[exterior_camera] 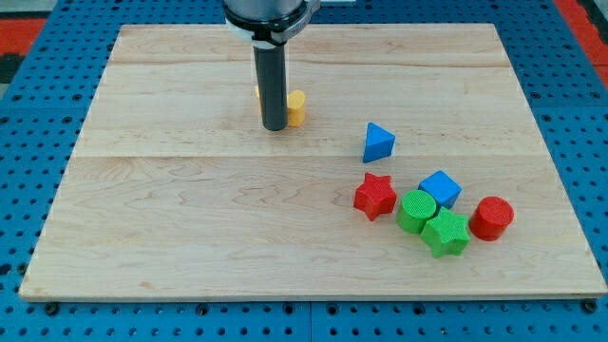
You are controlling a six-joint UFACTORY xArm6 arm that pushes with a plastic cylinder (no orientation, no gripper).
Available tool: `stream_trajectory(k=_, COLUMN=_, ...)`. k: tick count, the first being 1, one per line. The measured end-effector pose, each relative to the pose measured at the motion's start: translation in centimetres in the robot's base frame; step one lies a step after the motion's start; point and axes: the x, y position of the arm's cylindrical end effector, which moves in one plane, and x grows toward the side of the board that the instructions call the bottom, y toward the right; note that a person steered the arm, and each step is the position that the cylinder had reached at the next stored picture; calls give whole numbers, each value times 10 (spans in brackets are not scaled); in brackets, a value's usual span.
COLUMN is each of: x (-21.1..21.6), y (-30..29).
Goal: Move the blue cube along with the blue triangle closer to yellow hexagon
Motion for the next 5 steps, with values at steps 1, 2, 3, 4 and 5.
stream_trajectory(k=1, x=-30, y=73)
stream_trajectory(k=2, x=-31, y=164)
stream_trajectory(k=3, x=14, y=249)
stream_trajectory(k=4, x=68, y=258)
stream_trajectory(k=5, x=105, y=218)
